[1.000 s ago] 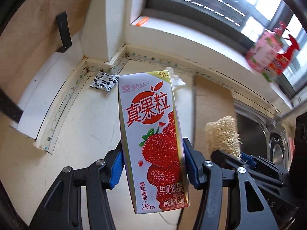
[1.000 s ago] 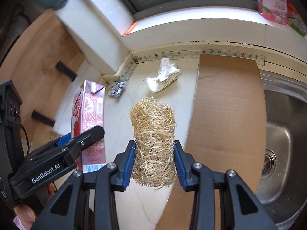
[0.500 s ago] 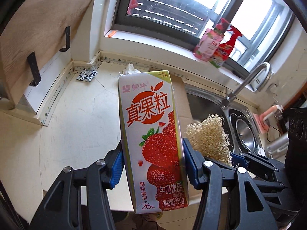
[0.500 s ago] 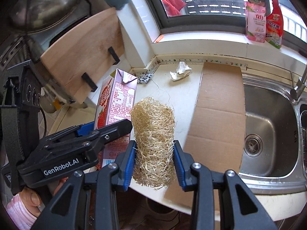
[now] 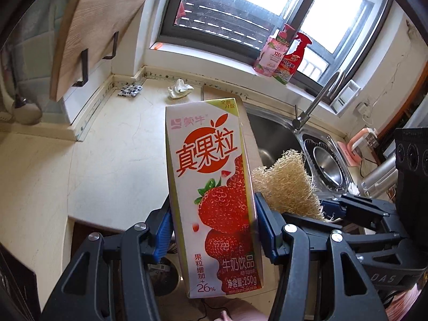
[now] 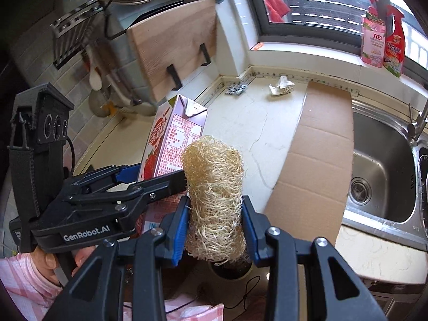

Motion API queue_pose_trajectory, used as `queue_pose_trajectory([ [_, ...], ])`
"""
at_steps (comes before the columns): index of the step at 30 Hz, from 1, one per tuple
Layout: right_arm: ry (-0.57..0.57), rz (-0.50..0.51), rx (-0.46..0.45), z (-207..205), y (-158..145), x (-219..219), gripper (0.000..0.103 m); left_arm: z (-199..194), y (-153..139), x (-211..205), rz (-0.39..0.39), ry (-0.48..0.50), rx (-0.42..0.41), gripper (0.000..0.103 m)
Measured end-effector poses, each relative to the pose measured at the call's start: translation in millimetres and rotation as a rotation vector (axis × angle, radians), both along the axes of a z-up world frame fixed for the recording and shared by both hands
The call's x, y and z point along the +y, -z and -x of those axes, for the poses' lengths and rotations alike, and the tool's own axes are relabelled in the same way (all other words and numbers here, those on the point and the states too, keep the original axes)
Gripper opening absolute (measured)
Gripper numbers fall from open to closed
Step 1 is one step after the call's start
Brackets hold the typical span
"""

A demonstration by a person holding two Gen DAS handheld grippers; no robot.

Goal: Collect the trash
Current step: 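Carry the milk carton and loofah sponge down over the floor bin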

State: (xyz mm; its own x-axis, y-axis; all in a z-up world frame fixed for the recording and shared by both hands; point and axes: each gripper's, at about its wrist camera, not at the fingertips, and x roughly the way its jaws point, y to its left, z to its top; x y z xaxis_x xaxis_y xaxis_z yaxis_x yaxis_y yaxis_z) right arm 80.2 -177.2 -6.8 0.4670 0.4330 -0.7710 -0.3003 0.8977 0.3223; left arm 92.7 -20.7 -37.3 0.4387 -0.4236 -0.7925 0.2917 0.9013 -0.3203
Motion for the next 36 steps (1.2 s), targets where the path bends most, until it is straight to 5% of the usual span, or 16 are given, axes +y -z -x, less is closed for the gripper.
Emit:
queue_pose_trajectory([
  [12, -0.147, 0.023, -0.01, 47.9, 39.7, 25.8, 0.037, 65.6, 34.7, 27.7, -0.067, -0.056, -0.011, 0.054],
  [21, -0.187, 0.039, -0.004, 56.8, 94.8, 32.5, 0.037, 88.5, 88.6, 33.2, -0.148, -0.109, -0.011, 0.054],
  [28, -0.228, 0.008, 0.058, 55.2, 164.0, 42.0, 0.037, 101.0, 169.5, 45.0, -0.17, -0.174, 0.048, 0.054],
  [36, -0.209, -0.004, 0.175, 37.2, 277.8, 52.5, 0.037, 107.3, 283.1, 65.3, -0.168, -0.226, 0.145, 0.054],
])
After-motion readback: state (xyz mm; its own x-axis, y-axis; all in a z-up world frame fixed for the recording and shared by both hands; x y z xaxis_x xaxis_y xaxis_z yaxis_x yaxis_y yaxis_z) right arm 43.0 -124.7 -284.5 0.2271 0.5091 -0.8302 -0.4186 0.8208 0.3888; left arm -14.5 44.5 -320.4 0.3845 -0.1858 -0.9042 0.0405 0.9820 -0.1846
